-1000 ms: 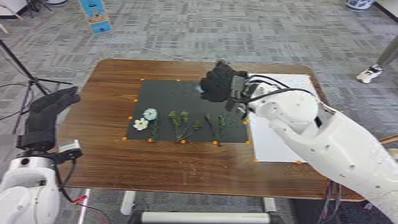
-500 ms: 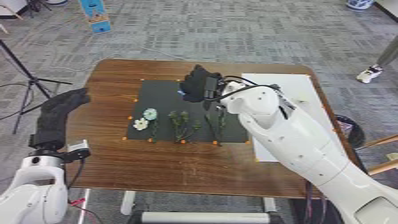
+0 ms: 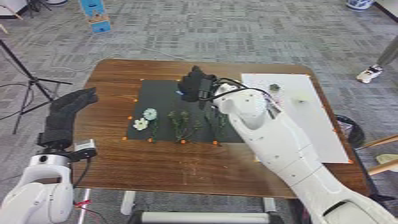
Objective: Arrange flowers
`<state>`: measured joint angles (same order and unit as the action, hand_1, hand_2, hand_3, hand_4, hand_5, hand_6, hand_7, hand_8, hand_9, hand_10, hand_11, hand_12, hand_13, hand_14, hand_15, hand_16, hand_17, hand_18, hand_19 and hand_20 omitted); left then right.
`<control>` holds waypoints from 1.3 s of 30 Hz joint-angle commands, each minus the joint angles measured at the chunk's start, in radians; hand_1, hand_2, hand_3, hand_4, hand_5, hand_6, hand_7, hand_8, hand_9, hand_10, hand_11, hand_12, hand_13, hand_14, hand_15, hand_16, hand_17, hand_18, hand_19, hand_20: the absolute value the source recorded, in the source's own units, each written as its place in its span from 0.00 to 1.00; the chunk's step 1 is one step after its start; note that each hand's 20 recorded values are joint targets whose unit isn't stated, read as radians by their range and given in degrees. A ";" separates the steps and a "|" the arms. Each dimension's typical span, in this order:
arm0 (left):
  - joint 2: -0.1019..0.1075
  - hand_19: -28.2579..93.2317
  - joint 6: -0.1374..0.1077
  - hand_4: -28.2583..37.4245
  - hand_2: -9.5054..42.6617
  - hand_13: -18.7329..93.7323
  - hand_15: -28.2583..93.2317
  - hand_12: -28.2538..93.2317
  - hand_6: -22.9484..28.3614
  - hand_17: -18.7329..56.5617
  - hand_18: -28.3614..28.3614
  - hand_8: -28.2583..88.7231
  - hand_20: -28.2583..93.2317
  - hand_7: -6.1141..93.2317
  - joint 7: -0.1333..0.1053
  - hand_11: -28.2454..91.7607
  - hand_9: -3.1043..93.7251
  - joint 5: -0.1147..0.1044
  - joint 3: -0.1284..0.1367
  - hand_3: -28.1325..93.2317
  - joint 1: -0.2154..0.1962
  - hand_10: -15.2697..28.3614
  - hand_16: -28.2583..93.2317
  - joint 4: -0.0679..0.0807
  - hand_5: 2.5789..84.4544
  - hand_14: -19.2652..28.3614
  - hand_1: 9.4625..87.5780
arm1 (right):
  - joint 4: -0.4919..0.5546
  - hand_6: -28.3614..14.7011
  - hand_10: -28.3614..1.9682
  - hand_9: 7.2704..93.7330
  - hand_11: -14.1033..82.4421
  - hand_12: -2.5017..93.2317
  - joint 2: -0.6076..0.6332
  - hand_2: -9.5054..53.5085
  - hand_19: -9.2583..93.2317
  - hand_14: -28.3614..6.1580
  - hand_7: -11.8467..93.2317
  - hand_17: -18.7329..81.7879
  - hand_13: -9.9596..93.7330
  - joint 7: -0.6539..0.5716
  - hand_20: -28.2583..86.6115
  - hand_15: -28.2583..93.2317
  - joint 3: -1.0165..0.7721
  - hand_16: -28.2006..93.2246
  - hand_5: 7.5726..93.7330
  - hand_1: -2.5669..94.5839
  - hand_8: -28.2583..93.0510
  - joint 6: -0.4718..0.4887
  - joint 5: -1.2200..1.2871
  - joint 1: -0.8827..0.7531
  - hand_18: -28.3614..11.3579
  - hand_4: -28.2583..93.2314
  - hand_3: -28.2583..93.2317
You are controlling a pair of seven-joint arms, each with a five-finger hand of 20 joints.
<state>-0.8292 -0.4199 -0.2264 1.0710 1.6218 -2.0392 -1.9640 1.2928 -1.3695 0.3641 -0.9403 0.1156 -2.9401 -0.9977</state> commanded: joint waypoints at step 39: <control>-0.026 0.28 0.066 0.03 0.27 0.47 0.31 0.33 0.48 0.29 0.68 0.16 0.35 0.24 0.015 0.40 0.51 0.026 -0.021 0.83 0.025 0.62 0.25 -0.018 0.52 0.68 0.21 | -0.122 0.78 0.56 0.72 0.41 0.29 -0.126 0.27 0.70 0.40 0.42 0.38 0.60 -0.053 0.75 0.71 -0.083 0.51 0.73 0.52 0.24 -0.083 -0.362 -0.064 0.21 0.03 0.70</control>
<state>-0.8450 -0.3589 -0.2082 1.0918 1.6039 -2.0240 -1.9711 1.1862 -1.4809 0.3326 -1.0087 0.0582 -2.9343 -1.0737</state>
